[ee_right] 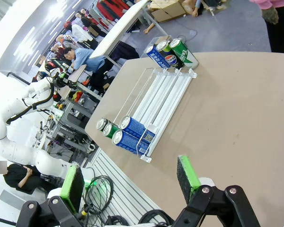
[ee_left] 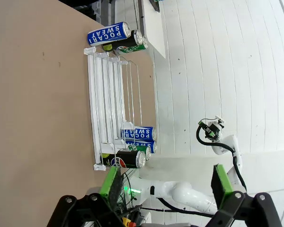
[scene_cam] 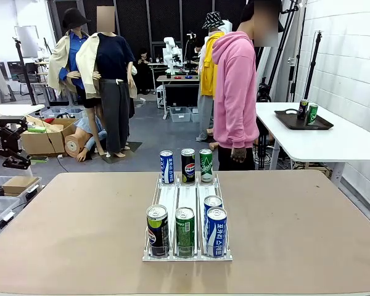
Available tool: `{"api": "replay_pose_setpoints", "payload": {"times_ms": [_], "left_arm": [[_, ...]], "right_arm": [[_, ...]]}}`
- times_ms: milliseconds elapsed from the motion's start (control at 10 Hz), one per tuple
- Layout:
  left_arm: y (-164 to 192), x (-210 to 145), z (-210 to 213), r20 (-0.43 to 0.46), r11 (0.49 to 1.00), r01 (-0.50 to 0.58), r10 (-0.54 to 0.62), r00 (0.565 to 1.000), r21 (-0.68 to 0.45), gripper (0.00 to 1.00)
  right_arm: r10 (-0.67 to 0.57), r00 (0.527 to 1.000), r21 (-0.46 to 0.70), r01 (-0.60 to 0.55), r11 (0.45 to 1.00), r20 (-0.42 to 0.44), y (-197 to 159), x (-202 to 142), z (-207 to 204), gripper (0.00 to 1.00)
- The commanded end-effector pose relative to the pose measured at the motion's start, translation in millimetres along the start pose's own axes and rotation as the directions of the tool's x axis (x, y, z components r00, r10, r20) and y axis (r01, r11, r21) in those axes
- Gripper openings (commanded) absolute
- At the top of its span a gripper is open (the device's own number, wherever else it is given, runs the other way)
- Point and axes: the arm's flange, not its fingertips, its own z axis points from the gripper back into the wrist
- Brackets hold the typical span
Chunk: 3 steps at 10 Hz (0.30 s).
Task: Retrieve and hand over the desired beverage to the person.
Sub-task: Place the picked can on the Handle tray extended by the person.
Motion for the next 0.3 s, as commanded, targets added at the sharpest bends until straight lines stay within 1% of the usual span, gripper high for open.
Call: {"api": "replay_pose_setpoints", "payload": {"times_ms": [0,200], "left_arm": [[-1.7,-1.4,1.1,0.004,1.0,0.006,-0.006,1.0,0.013,1.0],[-1.7,-1.4,1.1,0.004,1.0,0.006,-0.006,1.0,0.013,1.0]], "right_arm": [[0.008,1.0,0.02,-0.008,1.0,0.023,0.3,2.6,-1.4,1.0],[0.008,1.0,0.02,-0.008,1.0,0.023,0.3,2.6,-1.4,1.0]]}}
